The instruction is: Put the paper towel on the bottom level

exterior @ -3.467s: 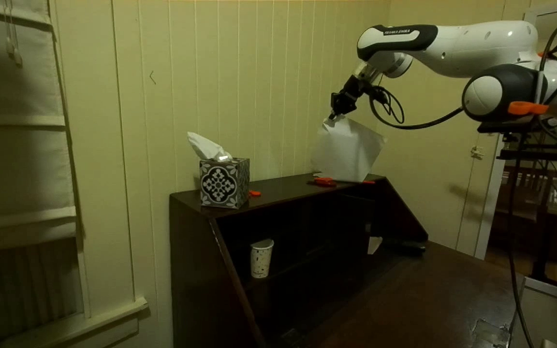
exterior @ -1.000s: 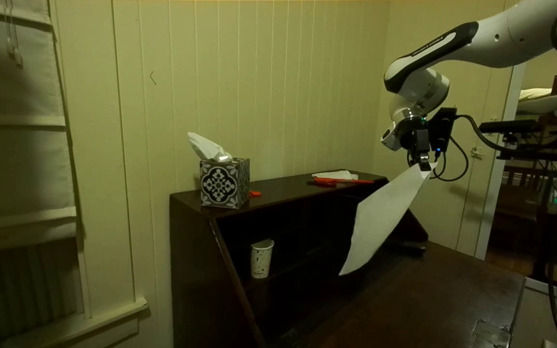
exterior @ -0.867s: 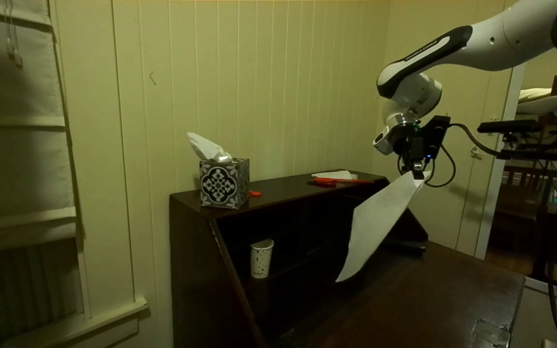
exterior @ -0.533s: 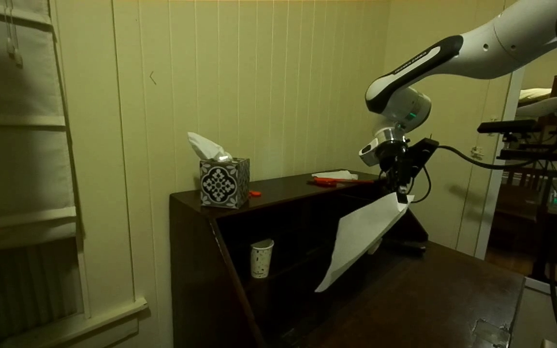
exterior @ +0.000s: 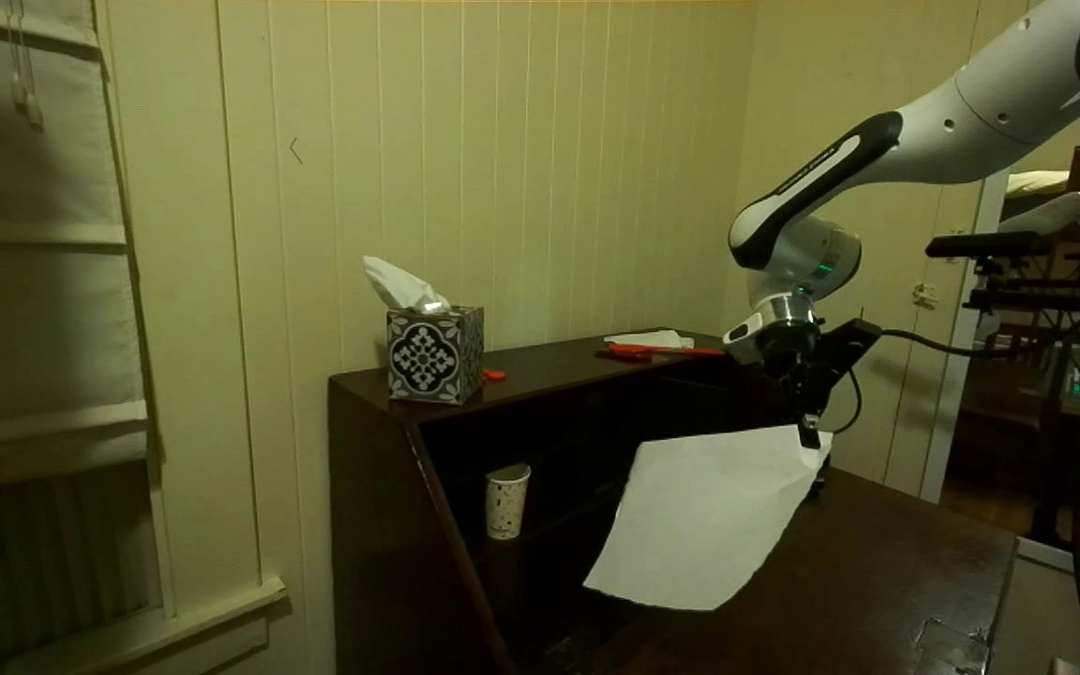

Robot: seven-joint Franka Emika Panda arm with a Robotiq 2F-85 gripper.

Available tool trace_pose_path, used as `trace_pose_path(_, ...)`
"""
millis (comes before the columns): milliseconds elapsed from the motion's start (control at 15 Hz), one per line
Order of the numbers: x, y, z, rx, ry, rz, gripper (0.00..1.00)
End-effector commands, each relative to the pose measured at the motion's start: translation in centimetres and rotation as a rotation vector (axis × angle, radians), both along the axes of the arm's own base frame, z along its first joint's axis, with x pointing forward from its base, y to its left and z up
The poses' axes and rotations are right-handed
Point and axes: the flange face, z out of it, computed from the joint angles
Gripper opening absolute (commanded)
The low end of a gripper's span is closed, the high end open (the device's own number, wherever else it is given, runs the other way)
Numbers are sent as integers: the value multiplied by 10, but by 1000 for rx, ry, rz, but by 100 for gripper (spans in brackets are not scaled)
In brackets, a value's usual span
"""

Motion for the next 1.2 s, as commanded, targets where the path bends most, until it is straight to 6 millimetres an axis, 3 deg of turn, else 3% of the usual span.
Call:
trace_pose_path(0, -11, -18, -36, -79, 34, -75, 0)
trace_pose_path(400, -6, -47, -104, -179, 10, -211, 0)
trace_pose_path(467, -6, -38, -91, -154, 23, -159, 0)
trace_pose_path(600, -7, -40, -101, -158, 32, -163, 1)
trace_pose_path(800, -5, -39, -98, -158, 26, -159, 0)
trace_pose_path(1133, 23, -32, -114, -208, -90, -224, 0)
